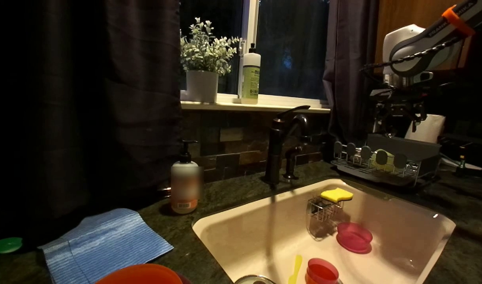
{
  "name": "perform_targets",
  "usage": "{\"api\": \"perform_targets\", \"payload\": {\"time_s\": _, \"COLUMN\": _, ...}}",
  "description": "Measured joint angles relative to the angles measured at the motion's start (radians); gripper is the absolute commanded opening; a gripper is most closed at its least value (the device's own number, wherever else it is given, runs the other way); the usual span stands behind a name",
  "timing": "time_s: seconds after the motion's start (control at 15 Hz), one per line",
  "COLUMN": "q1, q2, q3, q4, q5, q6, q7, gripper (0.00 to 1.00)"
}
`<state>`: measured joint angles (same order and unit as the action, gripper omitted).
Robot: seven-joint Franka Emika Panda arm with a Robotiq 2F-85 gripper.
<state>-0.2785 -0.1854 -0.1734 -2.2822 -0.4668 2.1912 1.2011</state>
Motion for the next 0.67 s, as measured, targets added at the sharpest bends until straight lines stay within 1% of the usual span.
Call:
{"api": "perform_targets", "payload": {"time_s": 0.13, "q1": 0.024, "q2": -0.030, "q3": 0.002, "q4": -0.022, "q5": 0.091, "q6": -0.005, "q7": -0.105, "gripper": 1.00}}
{"api": "perform_targets", "payload": {"time_s": 0.33, "q1": 0.049, "q2": -0.064, "q3": 0.002, "q4": -0.053, "q5": 0.213, "q6": -0.042, "q7": -0.272, "gripper": 1.00}}
{"api": "perform_targets", "payload": {"time_s": 0.67, "q1": 0.064, "q2": -0.128, "q3": 0.003, "q4": -0.143, "q5": 0.316, "q6": -0.043, "q7": -0.556, "gripper": 1.00}}
